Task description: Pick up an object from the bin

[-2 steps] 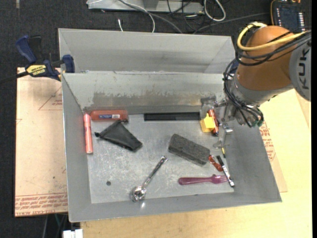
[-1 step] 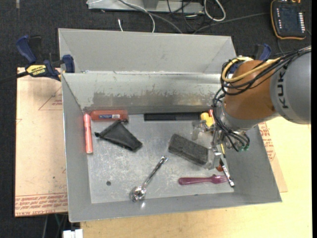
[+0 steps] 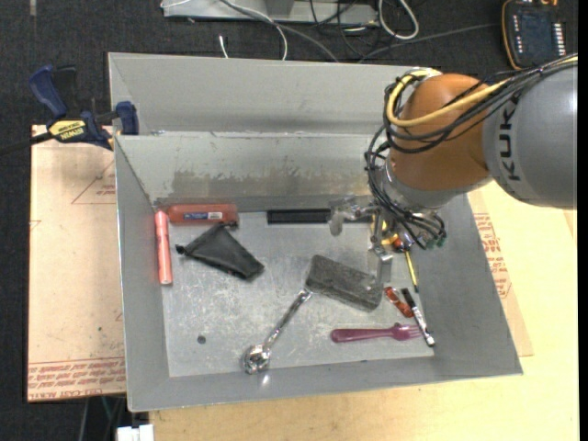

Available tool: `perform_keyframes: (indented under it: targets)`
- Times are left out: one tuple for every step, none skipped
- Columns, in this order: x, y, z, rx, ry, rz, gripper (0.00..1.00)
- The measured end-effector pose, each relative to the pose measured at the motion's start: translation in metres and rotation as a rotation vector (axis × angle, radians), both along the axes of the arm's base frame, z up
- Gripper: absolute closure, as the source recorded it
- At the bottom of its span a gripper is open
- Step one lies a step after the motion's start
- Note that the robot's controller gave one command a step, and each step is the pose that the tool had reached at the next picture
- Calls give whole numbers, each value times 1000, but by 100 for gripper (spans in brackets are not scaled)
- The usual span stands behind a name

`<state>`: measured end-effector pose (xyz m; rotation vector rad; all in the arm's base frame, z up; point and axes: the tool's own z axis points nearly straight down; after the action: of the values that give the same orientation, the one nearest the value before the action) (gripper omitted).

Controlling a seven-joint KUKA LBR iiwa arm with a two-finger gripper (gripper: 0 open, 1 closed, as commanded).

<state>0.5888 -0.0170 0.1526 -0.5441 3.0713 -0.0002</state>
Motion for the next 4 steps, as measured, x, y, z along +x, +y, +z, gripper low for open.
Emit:
perform_keyframes:
  targets:
    - [-32, -43, -62, 1, 31, -152, 0]
    - [-51, 38, -61, 5, -2, 55, 0]
    - [-69, -24, -82, -3, 15, -71, 100]
    - [-69, -24, -82, -3, 15, -71, 100]
